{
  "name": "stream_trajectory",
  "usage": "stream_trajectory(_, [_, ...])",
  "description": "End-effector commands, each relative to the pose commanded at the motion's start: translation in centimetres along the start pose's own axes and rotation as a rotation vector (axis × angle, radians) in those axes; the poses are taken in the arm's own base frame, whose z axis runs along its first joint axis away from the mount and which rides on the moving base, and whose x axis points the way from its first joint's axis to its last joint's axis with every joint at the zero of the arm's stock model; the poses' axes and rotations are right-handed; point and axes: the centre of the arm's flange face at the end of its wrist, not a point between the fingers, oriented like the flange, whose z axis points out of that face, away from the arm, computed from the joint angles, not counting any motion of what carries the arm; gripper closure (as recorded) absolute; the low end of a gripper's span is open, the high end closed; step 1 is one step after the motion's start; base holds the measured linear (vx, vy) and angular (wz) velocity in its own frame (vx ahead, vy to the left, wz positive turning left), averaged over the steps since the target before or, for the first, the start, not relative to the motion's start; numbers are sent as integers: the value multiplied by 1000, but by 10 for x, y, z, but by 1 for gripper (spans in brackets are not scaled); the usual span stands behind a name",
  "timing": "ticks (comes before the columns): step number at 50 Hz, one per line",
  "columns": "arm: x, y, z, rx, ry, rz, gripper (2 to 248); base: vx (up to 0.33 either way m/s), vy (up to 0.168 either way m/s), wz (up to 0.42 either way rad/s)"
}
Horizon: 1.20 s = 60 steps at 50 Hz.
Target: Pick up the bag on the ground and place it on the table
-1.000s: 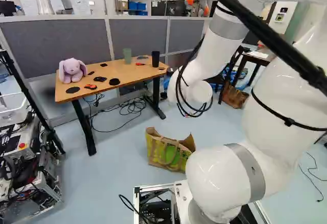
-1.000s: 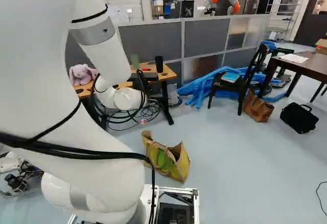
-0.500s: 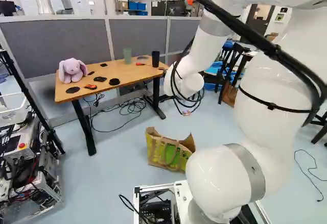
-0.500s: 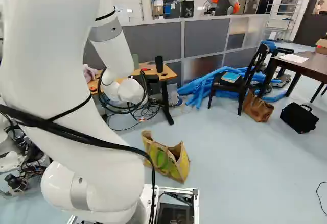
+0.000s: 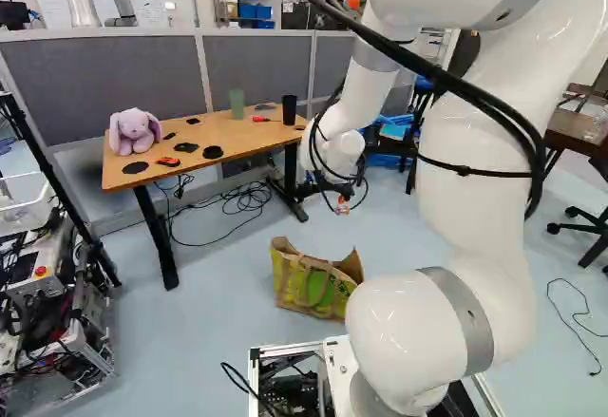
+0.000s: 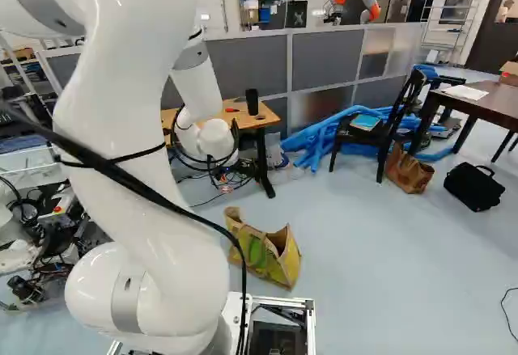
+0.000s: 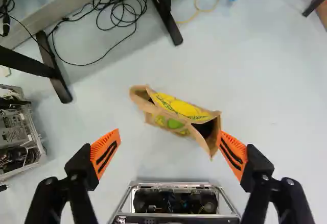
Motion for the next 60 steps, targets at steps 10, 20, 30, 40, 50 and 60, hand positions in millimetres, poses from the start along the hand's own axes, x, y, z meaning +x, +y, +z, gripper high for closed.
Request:
stream_trajectory(10, [9, -1, 22, -2, -92, 24, 3, 0, 0, 0])
stream_trajectory(20, [22, -1, 43, -4, -124, 40, 3, 0, 0, 0])
stream_trajectory(30, [33, -1, 63, -5, -136, 44, 3, 0, 0, 0])
stream_trajectory(40, [39, -1, 81, -7, -148, 45, 3, 0, 0, 0])
stream_trajectory(50, [42, -2, 98, -8, -161, 45, 3, 0, 0, 0])
stream_trajectory(60, [41, -1, 113, -10, -177, 46, 3, 0, 0, 0])
